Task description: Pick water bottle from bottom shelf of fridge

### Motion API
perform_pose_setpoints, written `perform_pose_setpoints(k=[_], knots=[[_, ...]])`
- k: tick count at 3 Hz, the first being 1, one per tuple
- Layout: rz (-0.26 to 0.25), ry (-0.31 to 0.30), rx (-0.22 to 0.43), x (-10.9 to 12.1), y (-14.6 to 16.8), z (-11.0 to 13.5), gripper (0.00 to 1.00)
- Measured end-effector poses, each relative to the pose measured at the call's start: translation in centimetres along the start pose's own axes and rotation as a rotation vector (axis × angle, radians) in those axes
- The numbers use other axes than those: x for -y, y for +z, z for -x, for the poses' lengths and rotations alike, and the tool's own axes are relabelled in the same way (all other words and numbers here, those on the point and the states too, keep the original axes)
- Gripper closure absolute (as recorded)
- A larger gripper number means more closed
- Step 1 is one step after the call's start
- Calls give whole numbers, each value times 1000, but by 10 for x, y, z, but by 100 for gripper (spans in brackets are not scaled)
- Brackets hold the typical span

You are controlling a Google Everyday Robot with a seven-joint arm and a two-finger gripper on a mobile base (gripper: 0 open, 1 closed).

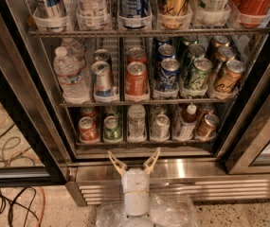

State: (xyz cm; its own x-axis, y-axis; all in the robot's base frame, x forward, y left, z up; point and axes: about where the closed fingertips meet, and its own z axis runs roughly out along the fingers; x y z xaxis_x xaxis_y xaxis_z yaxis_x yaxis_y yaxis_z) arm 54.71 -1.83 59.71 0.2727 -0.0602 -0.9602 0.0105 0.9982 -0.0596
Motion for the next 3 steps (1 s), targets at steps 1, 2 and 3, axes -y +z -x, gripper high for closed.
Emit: perform_pose_setpoints(k=[1,2,3], knots=[[0,0,0,0,0,0,19],[0,0,0,0,0,0,40],[0,0,0,0,0,0,33]])
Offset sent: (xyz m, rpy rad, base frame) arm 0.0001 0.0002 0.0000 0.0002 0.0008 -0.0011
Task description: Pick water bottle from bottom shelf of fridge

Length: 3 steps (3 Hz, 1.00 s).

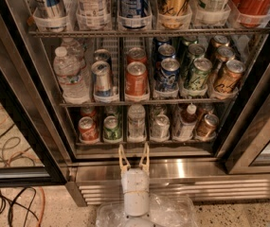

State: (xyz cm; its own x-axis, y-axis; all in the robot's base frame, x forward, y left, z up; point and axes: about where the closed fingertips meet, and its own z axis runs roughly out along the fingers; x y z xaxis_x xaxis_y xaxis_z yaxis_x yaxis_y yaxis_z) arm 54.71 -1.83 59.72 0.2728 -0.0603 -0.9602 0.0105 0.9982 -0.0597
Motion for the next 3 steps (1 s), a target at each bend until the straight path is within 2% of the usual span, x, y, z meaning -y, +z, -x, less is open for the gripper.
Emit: perform_pose_setpoints(k=[2,3], knots=[[5,-11,14,-4,25,0,30],[0,22,24,-6,51,4,28]])
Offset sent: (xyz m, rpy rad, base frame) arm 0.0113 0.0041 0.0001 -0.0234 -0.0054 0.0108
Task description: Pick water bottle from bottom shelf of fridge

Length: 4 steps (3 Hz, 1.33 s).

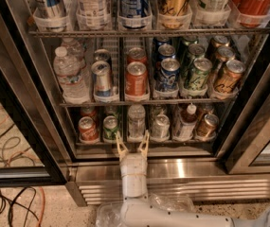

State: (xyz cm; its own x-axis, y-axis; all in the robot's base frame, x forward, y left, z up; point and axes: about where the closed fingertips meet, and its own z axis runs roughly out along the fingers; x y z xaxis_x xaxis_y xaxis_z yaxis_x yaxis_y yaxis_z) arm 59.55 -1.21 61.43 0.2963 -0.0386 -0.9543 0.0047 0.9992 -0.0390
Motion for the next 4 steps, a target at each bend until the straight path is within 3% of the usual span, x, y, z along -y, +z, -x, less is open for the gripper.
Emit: perform_pose_setpoints(k=[3,4], knots=[[-17,35,-37,-1,26,-14,27],[-59,63,-54,4,34,-21,29]])
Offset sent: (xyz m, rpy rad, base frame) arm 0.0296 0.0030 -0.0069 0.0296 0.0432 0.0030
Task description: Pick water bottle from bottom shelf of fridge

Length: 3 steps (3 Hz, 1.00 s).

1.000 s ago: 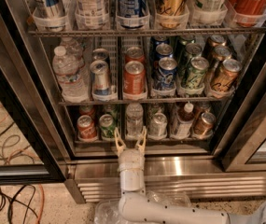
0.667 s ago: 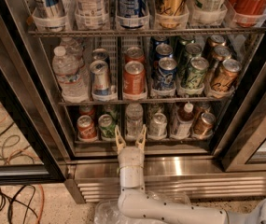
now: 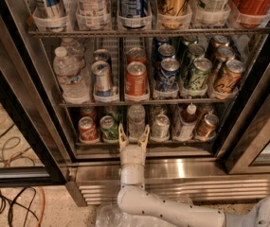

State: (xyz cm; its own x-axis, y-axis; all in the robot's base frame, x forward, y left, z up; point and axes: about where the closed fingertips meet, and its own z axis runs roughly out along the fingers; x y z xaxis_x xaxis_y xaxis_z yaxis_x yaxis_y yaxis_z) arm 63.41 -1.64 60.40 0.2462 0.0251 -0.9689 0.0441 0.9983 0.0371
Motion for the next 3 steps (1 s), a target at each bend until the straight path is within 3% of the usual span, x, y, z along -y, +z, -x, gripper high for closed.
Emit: perform_pose_setpoints(k=[3], knots=[[-98,27,-14,17,22,-13,32]])
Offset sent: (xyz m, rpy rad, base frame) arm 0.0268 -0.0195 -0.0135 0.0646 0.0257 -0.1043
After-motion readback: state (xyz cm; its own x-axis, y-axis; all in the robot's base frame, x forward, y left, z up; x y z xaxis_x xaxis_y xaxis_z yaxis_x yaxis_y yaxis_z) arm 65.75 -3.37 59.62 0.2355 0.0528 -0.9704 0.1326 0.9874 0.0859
